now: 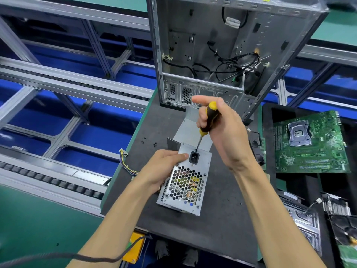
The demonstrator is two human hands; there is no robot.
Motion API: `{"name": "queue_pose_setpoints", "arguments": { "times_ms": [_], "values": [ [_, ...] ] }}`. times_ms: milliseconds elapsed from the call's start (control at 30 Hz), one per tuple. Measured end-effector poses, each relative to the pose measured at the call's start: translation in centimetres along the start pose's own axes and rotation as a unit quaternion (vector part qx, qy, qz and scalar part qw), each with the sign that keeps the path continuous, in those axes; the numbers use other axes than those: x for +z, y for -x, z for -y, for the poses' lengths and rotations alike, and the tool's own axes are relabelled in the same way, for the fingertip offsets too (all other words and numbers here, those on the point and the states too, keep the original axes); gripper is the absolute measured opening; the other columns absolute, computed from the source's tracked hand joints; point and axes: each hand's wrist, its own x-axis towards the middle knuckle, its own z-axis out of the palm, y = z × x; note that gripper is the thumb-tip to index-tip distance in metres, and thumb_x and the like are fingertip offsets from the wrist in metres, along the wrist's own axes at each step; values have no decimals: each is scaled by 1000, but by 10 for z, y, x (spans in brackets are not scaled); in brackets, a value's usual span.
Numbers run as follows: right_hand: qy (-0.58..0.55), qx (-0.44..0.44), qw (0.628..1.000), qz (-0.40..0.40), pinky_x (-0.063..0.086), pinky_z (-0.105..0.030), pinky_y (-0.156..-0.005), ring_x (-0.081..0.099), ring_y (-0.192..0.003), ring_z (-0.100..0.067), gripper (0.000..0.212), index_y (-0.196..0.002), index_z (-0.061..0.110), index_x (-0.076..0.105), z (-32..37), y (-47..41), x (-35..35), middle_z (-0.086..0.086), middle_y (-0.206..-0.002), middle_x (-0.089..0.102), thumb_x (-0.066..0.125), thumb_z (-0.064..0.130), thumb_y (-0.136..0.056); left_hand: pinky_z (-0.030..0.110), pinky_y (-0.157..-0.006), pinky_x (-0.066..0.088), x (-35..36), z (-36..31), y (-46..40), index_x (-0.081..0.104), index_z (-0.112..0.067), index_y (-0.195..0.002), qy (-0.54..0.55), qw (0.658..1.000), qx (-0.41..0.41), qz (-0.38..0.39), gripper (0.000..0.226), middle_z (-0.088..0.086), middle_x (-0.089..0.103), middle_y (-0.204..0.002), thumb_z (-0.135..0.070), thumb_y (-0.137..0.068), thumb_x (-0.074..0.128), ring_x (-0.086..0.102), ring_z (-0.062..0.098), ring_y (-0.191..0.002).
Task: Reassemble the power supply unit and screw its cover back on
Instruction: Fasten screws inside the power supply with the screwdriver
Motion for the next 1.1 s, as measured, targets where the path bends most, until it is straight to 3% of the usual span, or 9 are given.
{"name": "queue_pose_setpoints", "arguments": {
  "times_ms": [167,300,400,467,533,733,900,1000,1100],
  "values": [
    [17,-27,999,-7,47,-29,-65,66,-75,-21,14,-97,21,57,0,5,2,0,-83,72,55,34,-98,33,-78,62,-2,1,-2,75,1,-109,-3,1000,2,4,24,19,77,-102,-15,-100,60,75,33,-95],
    [-16,-7,999,-26,38,-30,-67,43,-68,-16,35,-110,16,64,-3,4,0,5,-72,53,43,43,-102,43,-93,59,-3,1,-3,75,0,-110,-12,1000,2,3,24,19,77,-104,-16,-100,60,73,37,-103],
    [-36,13,999,-19,47,-26,-75,61,-83,-17,40,-107,17,74,-2,5,-1,3,-86,67,39,35,-104,44,-94,57,-4,1,-3,75,1,-109,-18,1000,-1,0,24,19,77,-103,-16,-100,61,72,38,-104],
    [-28,7,1000,-10,49,-29,-70,69,-84,-23,16,-98,16,62,-2,7,0,-3,-90,73,54,30,-100,44,-94,58,-4,1,-4,75,1,-110,-18,1000,2,4,24,19,77,-104,-16,-100,61,72,38,-104],
    [-37,-7,999,-3,46,-29,-66,63,-75,-22,25,-97,17,44,-3,7,4,-2,-86,70,64,29,-91,40,-91,59,-4,0,-4,75,0,-111,-18,1000,5,11,24,18,77,-105,-16,-100,60,73,36,-103],
    [-34,19,999,-35,40,-30,-71,54,-72,-13,43,-101,25,78,-1,0,1,7,-79,59,39,44,-103,38,-88,60,-10,1,-4,76,0,-109,-16,1000,3,11,24,19,77,-103,-16,-100,60,73,36,-102],
    [1,-14,999,-41,44,-32,-63,60,-69,-19,20,-94,19,55,-1,4,3,2,-74,68,56,39,-95,39,-89,60,-11,2,-6,76,-1,-109,-18,1000,8,14,24,18,77,-104,-17,-100,61,74,35,-101],
    [-16,-4,999,-43,37,-31,-67,44,-66,-15,31,-107,17,64,-3,3,1,6,-69,52,45,41,-102,40,-89,59,-11,2,-7,77,-1,-108,-18,1000,7,16,23,18,77,-104,-17,-100,61,73,36,-102],
    [-26,19,999,-41,41,-32,-74,57,-74,-12,42,-106,18,75,-2,3,3,6,-79,59,41,42,-103,36,-85,60,-12,2,-6,77,-2,-108,-21,1000,5,18,24,18,77,-103,-17,-100,61,74,35,-101]
  ]
}}
